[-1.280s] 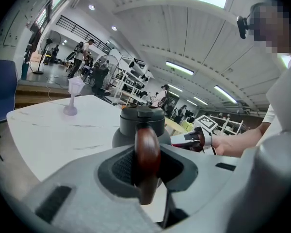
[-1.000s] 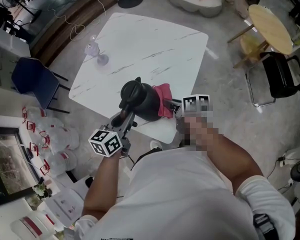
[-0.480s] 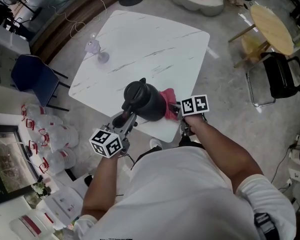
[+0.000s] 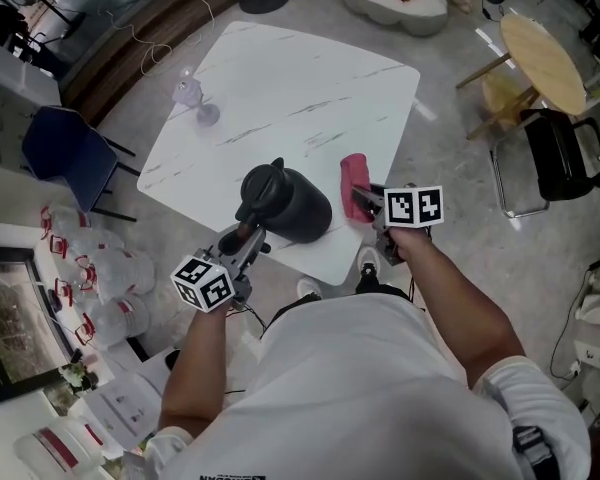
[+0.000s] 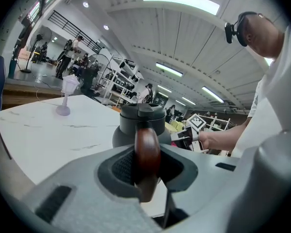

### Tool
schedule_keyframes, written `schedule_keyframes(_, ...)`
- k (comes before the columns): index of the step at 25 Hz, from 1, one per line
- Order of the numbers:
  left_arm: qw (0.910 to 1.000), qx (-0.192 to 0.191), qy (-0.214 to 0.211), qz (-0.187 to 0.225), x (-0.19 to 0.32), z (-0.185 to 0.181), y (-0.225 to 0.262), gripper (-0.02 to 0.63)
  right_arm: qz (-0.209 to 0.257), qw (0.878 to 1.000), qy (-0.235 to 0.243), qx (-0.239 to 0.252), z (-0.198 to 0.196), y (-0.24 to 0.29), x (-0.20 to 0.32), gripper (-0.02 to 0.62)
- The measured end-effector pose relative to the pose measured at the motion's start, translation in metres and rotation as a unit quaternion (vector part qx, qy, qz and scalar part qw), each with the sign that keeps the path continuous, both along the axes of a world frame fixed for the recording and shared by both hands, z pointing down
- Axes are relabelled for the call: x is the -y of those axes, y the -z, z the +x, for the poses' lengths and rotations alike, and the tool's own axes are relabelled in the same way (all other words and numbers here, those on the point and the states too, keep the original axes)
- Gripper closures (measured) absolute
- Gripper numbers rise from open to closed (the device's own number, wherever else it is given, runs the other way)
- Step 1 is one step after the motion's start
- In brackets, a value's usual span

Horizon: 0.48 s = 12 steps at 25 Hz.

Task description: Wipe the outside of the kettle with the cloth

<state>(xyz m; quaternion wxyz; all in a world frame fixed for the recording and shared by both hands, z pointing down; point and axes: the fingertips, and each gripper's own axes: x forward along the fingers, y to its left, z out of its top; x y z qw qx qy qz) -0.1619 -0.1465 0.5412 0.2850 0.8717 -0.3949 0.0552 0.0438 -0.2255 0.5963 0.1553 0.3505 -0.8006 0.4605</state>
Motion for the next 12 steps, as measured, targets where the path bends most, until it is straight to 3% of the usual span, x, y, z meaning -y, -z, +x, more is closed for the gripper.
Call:
schedule_keyframes(5, 0.9992, 0.019, -0.033, 0.010, -0.005, 0.000, -0.003, 0.514, 0.017, 0.996, 0.029, 0.088, -0.013, 0.048, 0.006, 0.492)
schedule_keyframes(12, 0.9876, 0.095, -0.113, 0.054, -0.027, 0.016, -0.006, 0.511, 0.044, 0.991, 0.067, 0.112, -0.024, 0.077, 0.001, 0.491)
